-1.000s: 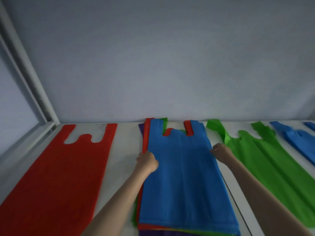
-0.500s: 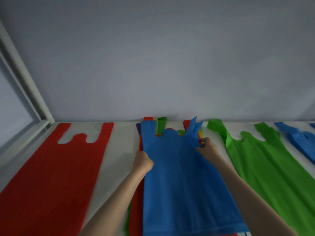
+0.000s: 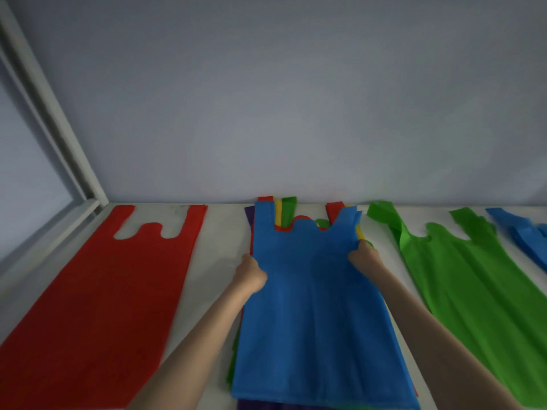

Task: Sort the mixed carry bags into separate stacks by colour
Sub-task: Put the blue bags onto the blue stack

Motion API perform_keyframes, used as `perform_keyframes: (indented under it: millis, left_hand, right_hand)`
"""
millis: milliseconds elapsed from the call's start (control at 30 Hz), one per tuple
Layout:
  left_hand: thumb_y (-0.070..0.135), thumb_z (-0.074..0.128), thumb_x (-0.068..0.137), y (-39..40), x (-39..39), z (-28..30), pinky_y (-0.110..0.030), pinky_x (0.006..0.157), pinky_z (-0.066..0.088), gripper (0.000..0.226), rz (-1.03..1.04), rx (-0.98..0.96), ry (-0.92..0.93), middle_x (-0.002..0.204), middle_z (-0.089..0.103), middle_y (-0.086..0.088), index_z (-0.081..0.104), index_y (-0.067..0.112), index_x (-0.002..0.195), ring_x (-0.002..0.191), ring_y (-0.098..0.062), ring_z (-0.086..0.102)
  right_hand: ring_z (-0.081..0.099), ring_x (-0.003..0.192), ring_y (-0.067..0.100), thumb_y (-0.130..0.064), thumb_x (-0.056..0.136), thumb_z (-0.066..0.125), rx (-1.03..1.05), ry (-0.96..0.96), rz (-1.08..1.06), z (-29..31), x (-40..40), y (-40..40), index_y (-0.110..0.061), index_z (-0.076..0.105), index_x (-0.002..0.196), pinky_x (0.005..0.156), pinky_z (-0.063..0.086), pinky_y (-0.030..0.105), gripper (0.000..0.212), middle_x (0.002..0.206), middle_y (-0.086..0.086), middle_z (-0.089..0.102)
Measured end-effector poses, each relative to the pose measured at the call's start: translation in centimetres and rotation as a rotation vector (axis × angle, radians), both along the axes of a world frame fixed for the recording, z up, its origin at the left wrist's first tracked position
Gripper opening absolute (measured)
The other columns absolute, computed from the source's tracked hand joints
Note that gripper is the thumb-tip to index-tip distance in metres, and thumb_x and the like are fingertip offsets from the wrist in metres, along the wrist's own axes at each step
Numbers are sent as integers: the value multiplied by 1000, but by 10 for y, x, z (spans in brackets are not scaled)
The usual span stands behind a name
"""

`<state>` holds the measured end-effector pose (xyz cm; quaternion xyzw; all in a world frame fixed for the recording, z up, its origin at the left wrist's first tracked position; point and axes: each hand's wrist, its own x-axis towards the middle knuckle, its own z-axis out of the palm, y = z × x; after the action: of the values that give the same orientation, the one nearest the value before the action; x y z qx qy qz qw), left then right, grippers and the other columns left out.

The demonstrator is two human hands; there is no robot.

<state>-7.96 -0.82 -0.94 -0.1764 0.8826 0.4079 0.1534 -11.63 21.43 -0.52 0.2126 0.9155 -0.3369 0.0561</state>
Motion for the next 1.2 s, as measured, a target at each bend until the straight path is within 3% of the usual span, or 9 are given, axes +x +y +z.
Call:
perform_keyframes:
  millis: [200, 367, 467, 567, 833, 933, 1033, 1133, 1200]
  left_hand:
    - [4, 44, 94, 1, 9, 1, -35, 97, 47, 55, -15, 11, -13, 141, 45, -21, 25, -5, 144, 124, -32, 53]
    - [10, 47, 90, 1, 16, 2, -33, 91, 51, 50, -23, 69, 37, 132, 54, -18, 39, -3, 137, 114, -31, 58]
    - [8, 46, 91, 8, 22, 10, -33, 87, 50, 43, -18, 85, 85, 127, 56, -18, 42, -4, 132, 108, -30, 59]
    - [8, 45, 92, 20, 29, 20, -37, 89, 49, 46, -22, 62, 109, 131, 53, -20, 35, -5, 135, 113, -32, 57]
    - [12, 39, 98, 73, 37, 51, -39, 94, 45, 48, -12, -78, 166, 140, 45, -22, 23, -2, 142, 124, -36, 50]
    - [13, 40, 99, 107, 36, 60, -41, 94, 45, 43, -10, -87, 198, 137, 47, -23, 29, -2, 137, 123, -38, 51]
    - [12, 42, 97, 149, 38, 66, -41, 86, 48, 38, -3, -53, 237, 130, 52, -23, 34, -3, 131, 116, -39, 56]
    - [12, 42, 97, 196, 39, 73, -32, 64, 42, 39, 9, -9, 286, 120, 57, -19, 37, -1, 133, 97, -32, 63]
    - [11, 44, 96, 227, 39, 79, -31, 69, 43, 40, 4, -10, 305, 121, 57, -18, 39, -2, 133, 99, -32, 62]
  right_hand:
    - [50, 120, 39, -7, 91, 45, -18, 18, 4, 5, 13, 7, 6, 47, 128, 95, 42, 38, 40, 131, 25, 52]
    - [53, 116, 40, -6, 88, 46, -84, 39, 15, 11, 28, 9, 4, 50, 125, 79, 39, 34, 39, 125, 26, 56]
    - [53, 116, 39, -8, 86, 49, -109, 0, 56, 14, 38, 12, 4, 49, 126, 90, 45, 43, 42, 127, 26, 55]
    - [48, 122, 40, -3, 89, 47, -81, -10, 70, 18, 46, 17, 7, 44, 130, 98, 41, 44, 42, 132, 25, 50]
    - [47, 123, 39, 1, 90, 39, -11, 123, 50, 35, 33, 62, 5, 42, 132, 96, 40, 38, 42, 133, 27, 49]
    - [47, 123, 40, 2, 89, 38, 17, 162, 77, 45, 28, 95, 7, 43, 129, 97, 40, 38, 41, 133, 26, 50]
    - [47, 122, 41, 2, 89, 39, 34, 205, 108, 62, 28, 141, 5, 44, 129, 97, 39, 38, 40, 133, 26, 51]
    - [48, 122, 40, 2, 91, 40, 22, 237, 125, 75, 29, 193, 4, 45, 131, 95, 40, 38, 41, 134, 25, 50]
    - [49, 121, 38, 1, 90, 42, 23, 255, 116, 81, 29, 226, 3, 47, 130, 90, 40, 35, 40, 133, 25, 51]
